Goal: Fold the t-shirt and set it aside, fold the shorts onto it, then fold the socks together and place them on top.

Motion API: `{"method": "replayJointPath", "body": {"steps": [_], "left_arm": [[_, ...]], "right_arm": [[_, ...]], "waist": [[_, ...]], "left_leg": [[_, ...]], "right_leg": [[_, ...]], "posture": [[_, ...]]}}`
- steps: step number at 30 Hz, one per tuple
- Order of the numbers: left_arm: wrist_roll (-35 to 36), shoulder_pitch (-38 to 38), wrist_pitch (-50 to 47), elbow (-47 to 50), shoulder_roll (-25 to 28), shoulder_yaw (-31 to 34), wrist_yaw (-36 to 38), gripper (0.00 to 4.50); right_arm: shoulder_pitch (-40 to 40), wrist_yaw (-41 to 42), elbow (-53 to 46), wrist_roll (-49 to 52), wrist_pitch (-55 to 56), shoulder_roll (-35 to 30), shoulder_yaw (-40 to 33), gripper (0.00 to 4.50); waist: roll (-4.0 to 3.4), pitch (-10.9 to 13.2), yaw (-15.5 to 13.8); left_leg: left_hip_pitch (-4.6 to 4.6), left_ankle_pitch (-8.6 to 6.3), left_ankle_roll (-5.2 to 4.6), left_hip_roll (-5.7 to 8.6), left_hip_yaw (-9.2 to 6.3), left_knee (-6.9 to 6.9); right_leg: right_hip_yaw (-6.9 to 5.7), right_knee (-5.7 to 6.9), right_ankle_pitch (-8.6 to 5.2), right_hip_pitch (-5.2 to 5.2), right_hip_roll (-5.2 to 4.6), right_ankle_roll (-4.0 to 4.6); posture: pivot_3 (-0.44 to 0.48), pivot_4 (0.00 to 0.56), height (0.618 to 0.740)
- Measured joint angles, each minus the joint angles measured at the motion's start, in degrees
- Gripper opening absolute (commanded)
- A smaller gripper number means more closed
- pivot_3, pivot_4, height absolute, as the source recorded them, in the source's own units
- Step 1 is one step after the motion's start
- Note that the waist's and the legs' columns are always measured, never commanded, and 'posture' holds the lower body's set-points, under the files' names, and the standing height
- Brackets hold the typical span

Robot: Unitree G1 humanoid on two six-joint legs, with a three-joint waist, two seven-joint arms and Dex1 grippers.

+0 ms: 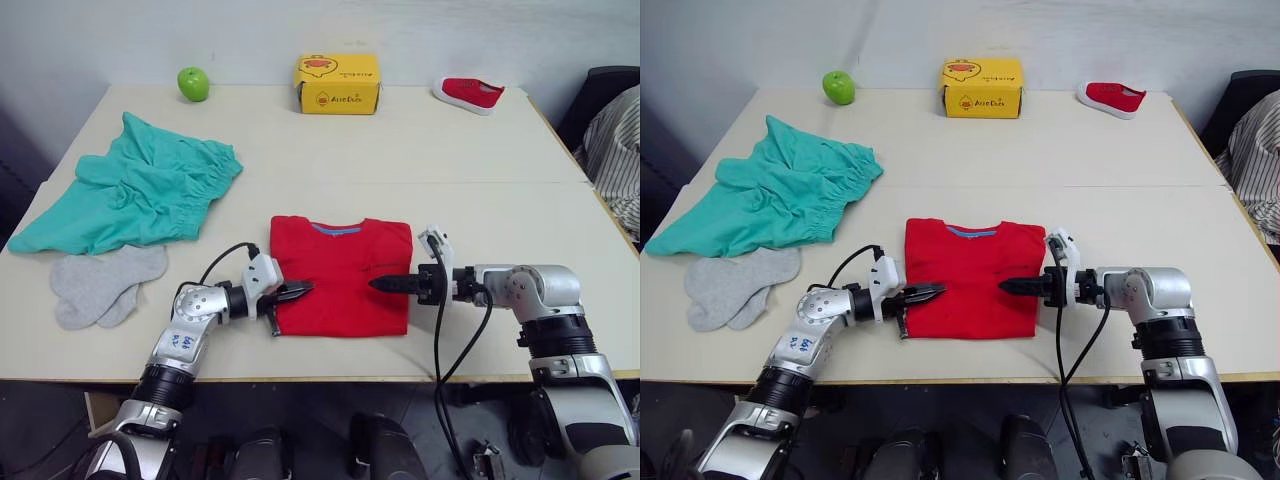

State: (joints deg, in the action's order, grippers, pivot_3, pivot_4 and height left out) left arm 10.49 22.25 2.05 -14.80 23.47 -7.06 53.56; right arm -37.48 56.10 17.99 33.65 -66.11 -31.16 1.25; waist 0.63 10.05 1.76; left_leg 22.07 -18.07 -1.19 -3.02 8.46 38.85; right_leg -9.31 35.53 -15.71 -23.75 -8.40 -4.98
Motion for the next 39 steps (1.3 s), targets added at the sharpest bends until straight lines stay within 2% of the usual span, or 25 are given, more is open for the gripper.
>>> {"method": "replayJointPath", "body": {"steps": [4,5,7,12,16,19,21,26,33,37,39], "left_arm": [[1.28,-0.45,-0.43,1.10,0.83,0.46,1.71,0.00],[2.36,-0.52,-1.12,1.92,1.06,0.73,2.32,0.17],[5.33,-0.99,-3.58,4.73,1.74,2.28,3.57,0.56],[14.31,-5.71,-12.18,16.69,6.65,7.09,6.22,2.20],[20.05,-10.41,-18.50,25.96,10.29,11.31,5.76,3.52],[22.89,-13.81,-21.71,30.86,12.40,13.94,5.00,4.48],[24.05,-15.68,-23.21,33.02,13.62,15.58,4.54,4.48],[25.66,-18.72,-25.17,34.93,15.77,18.79,3.96,4.48],[26.31,-21.06,-25.22,35.85,19.21,22.79,5.69,4.48],[26.30,-22.04,-24.65,35.32,20.57,24.36,7.49,4.48],[26.31,-22.46,-24.72,34.99,20.57,24.80,7.63,4.50]], "right_arm": [[0.02,-0.05,-0.51,-0.09,-1.38,0.02,0.28,0.33],[-0.30,-0.36,-0.54,0.02,-2.05,0.11,0.14,0.00],[-0.60,-1.53,-0.52,0.07,-3.10,0.10,-0.50,0.00],[-0.07,-3.46,-1.65,2.02,-8.92,-1.98,-4.25,0.00],[2.81,-4.51,-1.68,2.73,-12.51,-9.20,-8.40,0.00],[5.06,-3.57,1.20,2.07,-11.34,-16.46,-10.51,0.00],[5.91,-2.40,5.49,0.56,-8.44,-20.73,-11.02,0.00],[5.88,1.54,17.24,-4.74,1.85,-26.83,-9.89,0.00],[-4.94,5.42,40.50,-18.21,27.00,-29.47,-3.51,0.00],[-10.06,5.99,48.19,-23.01,33.65,-29.12,-2.16,0.00],[-12.25,6.89,50.63,-24.05,33.00,-28.76,-2.18,0.55]], "waist": [[0.18,-0.11,-0.05],[0.28,-0.17,-0.04],[0.39,-0.23,-0.09],[0.13,-0.08,-0.89],[-0.16,0.09,-2.14],[-0.25,0.15,-1.96],[-0.27,0.16,-1.63],[-0.37,0.21,-1.38],[-0.46,0.26,-0.61],[-0.66,0.38,-0.07],[-0.71,0.42,-0.02]], "left_leg": [[0.00,-0.04,-0.03,-0.01,0.00,0.03],[0.00,-0.05,-0.06,-0.02,0.00,0.10],[0.01,-0.11,-0.12,-0.01,-0.03,0.15],[0.18,-0.19,-0.15,0.10,-0.17,0.16],[0.35,-0.30,-0.36,0.23,-0.16,0.16],[0.36,-0.40,-0.50,0.28,0.04,0.15],[0.35,-0.41,-0.52,0.28,0.17,0.15],[0.24,-0.40,-0.48,0.22,0.27,0.14],[0.25,-0.39,-0.42,0.22,0.37,0.13],[0.25,-0.38,-0.39,0.21,0.43,0.13],[0.25,-0.37,-0.38,0.20,0.43,0.13]], "right_leg": [[-0.01,-0.03,0.00,0.03,0.00,0.00],[-0.01,-0.02,0.00,0.05,-0.02,0.00],[0.03,-0.02,0.02,0.07,-0.09,-0.02],[0.21,-0.10,0.01,0.05,-0.20,-0.02],[0.17,-0.37,0.06,0.01,-0.24,-0.11],[0.05,-0.64,0.17,0.01,-0.17,-0.32],[0.09,-0.73,0.24,0.01,-0.15,-0.43],[0.17,-0.88,0.23,0.00,-0.11,-0.43],[0.22,-0.86,0.23,-0.08,-0.11,-0.42],[0.25,-0.85,0.23,-0.11,-0.10,-0.42],[0.26,-0.83,0.22,-0.12,-0.09,-0.41]], "posture": [[0.000,0.150,0.740],[0.000,0.150,0.740],[0.000,0.150,0.740],[0.000,0.150,0.740],[0.000,0.150,0.740],[0.000,0.150,0.740],[0.000,0.150,0.740],[0.000,0.150,0.740],[0.000,0.150,0.740],[0.000,0.150,0.740],[0.000,0.150,0.740]]}}
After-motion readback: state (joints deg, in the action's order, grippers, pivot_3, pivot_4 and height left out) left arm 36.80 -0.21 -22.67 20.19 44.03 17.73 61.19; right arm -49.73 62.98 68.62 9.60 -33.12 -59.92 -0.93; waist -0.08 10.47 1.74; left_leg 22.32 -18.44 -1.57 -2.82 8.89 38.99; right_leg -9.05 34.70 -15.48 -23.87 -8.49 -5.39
